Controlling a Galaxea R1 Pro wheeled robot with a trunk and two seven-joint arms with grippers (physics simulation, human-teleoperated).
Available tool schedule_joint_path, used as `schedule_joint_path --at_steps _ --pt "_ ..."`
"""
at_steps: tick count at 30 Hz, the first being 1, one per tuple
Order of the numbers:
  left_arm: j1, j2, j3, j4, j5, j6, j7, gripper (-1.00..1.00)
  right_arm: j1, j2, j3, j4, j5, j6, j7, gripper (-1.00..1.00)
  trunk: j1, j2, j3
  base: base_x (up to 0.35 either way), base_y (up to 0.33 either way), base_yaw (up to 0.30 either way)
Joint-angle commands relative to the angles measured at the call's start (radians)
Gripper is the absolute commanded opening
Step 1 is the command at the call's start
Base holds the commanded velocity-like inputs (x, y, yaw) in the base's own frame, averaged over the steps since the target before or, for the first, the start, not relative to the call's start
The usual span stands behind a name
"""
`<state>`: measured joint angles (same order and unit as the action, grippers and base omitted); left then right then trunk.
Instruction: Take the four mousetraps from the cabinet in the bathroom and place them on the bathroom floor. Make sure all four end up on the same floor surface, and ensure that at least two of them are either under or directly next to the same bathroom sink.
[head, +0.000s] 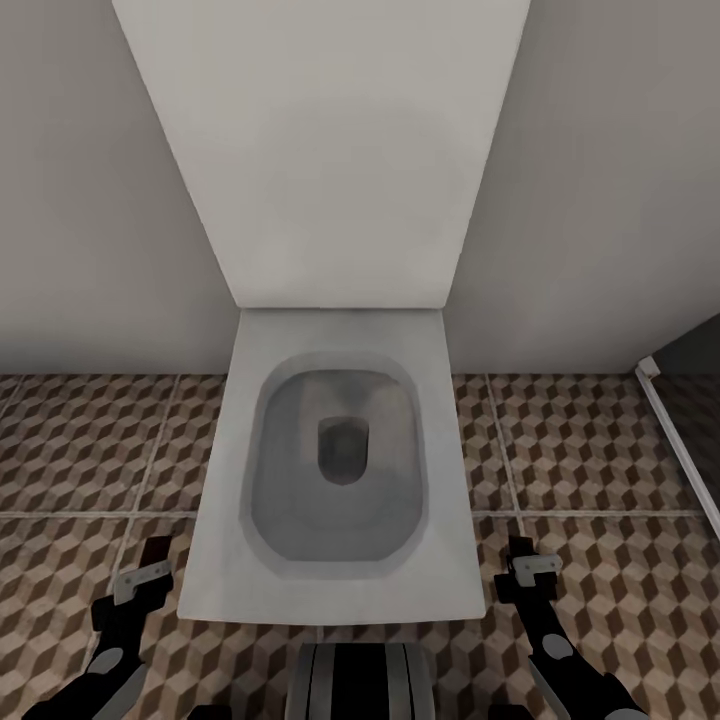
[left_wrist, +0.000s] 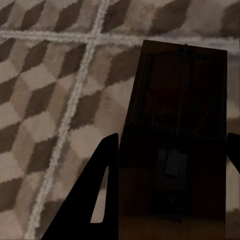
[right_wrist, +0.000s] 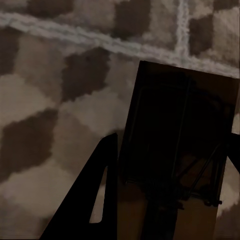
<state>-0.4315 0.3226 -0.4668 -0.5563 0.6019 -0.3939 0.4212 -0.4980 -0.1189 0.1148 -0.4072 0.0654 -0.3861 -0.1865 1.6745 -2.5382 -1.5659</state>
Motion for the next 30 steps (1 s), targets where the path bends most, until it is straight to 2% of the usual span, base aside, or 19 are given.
schedule_joint_path --at_steps 1,16,21,30 --pt "-0.001 0.002 -0.009 -0.001 0.003 -0.003 0.011 -1.00 0.000 -0.001 0.005 0.001 0.005 0.000 -0.007 -1.00 0.000 0.000 -0.001 0.000 0.000 0.000" --pt "-0.001 0.003 -0.009 -0.002 0.001 -0.005 0.010 -1.00 0.000 -0.001 0.006 0.001 0.004 0.000 -0.007 -1.00 0.000 0.000 -0.001 0.000 0.000 0.000" --pt "-0.001 0.008 -0.006 -0.002 0.000 -0.005 0.011 -1.00 0.000 -0.001 0.006 0.001 0.004 0.000 -0.007 -1.00 0.001 -0.001 -0.012 0.000 0.000 0.000" --pt "-0.001 0.009 0.030 -0.002 0.000 -0.006 0.010 -1.00 0.000 -0.001 0.006 0.001 0.004 0.000 -0.007 -1.00 0.001 -0.001 -0.012 0.000 0.000 0.000"
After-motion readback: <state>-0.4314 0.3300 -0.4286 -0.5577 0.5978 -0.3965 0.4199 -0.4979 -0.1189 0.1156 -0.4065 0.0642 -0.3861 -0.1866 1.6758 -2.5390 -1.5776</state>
